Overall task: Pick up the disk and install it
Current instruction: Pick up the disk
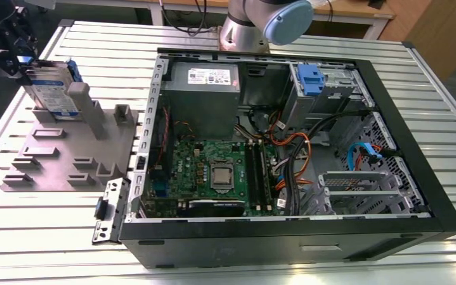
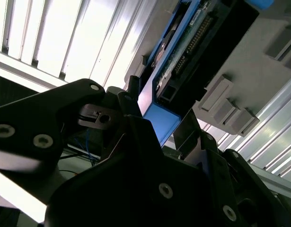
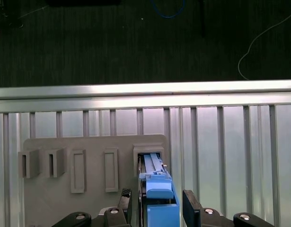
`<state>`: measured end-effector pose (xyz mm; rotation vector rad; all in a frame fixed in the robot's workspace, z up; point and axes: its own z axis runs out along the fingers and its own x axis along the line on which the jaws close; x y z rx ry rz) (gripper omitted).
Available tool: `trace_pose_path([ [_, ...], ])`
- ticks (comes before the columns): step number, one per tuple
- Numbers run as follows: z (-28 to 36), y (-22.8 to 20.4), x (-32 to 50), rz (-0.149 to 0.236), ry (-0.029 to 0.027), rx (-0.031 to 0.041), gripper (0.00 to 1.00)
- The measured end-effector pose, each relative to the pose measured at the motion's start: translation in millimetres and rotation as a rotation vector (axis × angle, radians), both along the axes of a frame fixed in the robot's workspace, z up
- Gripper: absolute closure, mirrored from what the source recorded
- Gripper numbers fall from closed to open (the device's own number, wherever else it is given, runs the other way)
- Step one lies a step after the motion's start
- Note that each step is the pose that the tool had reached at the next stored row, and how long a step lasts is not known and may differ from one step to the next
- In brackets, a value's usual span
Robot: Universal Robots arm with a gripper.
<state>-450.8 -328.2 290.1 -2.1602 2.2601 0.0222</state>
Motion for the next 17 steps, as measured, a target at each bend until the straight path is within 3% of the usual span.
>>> trace_pose_path([
  [6, 0.0, 0.1, 0.0, 0.000, 0.0000, 0.0000, 0.47],
  [7, 0.0, 0.1, 0.0, 0.000, 0.0000, 0.0000, 0.54],
  [17, 0.0, -2.3, 0.0, 0.000, 0.0000, -0.0001, 0.54],
])
